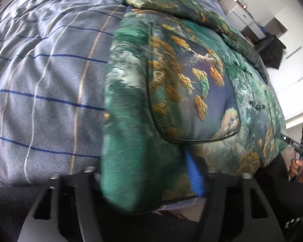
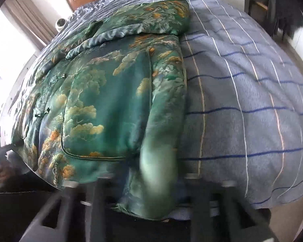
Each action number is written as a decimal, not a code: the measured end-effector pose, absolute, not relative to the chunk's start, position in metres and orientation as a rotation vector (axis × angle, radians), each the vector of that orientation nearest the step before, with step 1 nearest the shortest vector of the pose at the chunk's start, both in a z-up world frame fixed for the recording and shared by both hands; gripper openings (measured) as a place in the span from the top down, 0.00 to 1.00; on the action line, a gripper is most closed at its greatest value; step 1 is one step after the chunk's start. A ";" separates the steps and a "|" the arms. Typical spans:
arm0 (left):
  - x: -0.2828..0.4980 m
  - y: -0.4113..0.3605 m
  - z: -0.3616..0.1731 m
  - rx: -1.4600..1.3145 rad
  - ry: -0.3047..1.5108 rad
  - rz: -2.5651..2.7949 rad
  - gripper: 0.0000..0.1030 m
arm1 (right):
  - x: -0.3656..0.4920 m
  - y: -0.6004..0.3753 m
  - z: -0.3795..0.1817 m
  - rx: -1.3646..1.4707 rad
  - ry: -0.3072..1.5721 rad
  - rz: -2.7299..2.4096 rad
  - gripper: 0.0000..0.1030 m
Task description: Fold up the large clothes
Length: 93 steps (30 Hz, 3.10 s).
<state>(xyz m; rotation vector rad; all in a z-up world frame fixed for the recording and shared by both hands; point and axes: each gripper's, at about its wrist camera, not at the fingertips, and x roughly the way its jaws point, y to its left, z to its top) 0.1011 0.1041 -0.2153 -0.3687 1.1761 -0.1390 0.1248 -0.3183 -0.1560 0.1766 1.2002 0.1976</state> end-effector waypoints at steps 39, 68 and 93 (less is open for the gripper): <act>0.193 0.188 -0.070 -0.717 0.840 -0.259 0.92 | 0.219 -0.345 -0.022 0.517 0.841 0.399 0.88; 0.345 0.124 -0.145 -0.107 1.040 -0.092 0.89 | 0.395 -0.292 -0.119 0.117 1.025 0.217 0.27; 0.442 0.126 -0.188 -0.024 0.810 0.211 0.90 | 0.501 -0.275 -0.153 -0.143 0.873 -0.080 0.92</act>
